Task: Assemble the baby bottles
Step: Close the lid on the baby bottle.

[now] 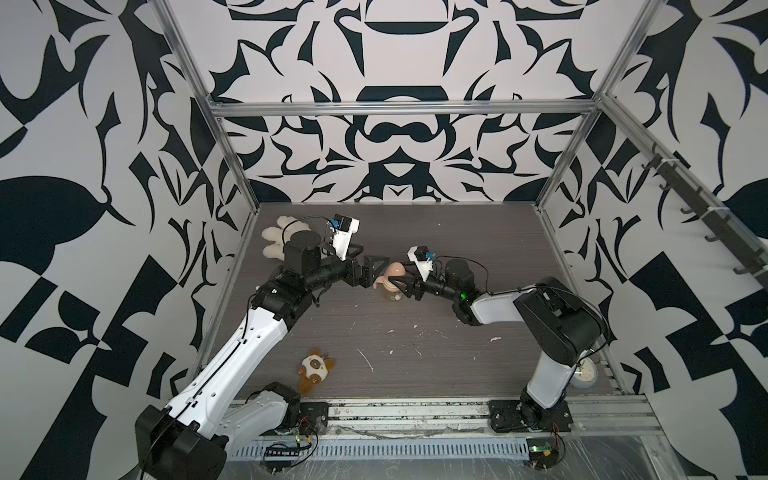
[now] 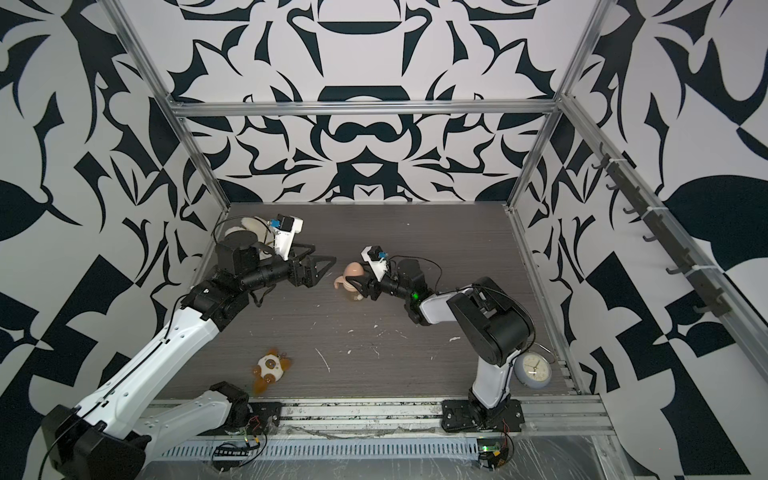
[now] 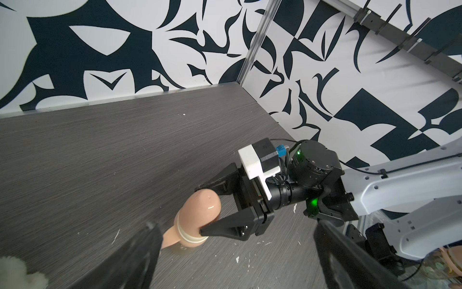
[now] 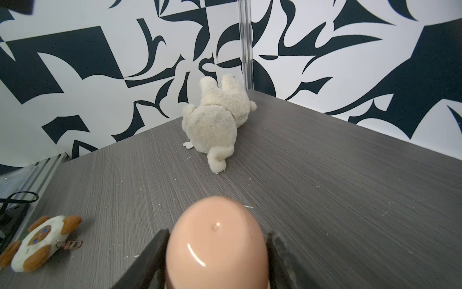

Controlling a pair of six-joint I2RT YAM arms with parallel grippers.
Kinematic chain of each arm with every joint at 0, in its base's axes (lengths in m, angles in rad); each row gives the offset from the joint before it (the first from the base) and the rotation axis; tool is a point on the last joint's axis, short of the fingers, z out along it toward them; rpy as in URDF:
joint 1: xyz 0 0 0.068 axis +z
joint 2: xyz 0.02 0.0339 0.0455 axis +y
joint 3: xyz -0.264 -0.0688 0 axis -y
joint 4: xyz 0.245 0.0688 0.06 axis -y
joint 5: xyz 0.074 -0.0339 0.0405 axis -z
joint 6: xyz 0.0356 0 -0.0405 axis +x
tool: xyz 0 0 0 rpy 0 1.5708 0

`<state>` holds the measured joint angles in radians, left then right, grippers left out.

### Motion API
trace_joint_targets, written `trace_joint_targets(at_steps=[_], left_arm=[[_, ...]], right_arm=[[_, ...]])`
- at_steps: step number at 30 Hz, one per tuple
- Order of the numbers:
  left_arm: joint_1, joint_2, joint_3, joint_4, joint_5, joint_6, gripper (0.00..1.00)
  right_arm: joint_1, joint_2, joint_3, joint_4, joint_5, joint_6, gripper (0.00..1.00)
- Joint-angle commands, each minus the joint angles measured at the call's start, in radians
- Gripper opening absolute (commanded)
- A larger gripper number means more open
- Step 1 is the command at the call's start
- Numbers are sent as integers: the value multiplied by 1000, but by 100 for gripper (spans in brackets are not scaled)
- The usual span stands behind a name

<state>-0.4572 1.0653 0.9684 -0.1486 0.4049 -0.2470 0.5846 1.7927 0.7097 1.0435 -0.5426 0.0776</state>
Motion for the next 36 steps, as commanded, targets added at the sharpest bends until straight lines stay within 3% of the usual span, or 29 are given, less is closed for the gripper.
trace_joint_targets(at_steps=[1,12,21,30,36], left_arm=[[5,21,34,12,14,-7,99],[5,95,61,-16,-37,-8,99],[4,160,115,-99,-120,10,100],[4,325,269,-205,-138,52,86],[-15,416,314,-203,-128,45,67]], right_arm=[[6,-12,-10,39,-20,-39,63],[37,-38,15,-81,22,-132,70],[37,-72,-15,-81,63,-136,86],[31,-98,-28,-92,110,-132,96],[16,-154,-93,-89,168,-118,97]])
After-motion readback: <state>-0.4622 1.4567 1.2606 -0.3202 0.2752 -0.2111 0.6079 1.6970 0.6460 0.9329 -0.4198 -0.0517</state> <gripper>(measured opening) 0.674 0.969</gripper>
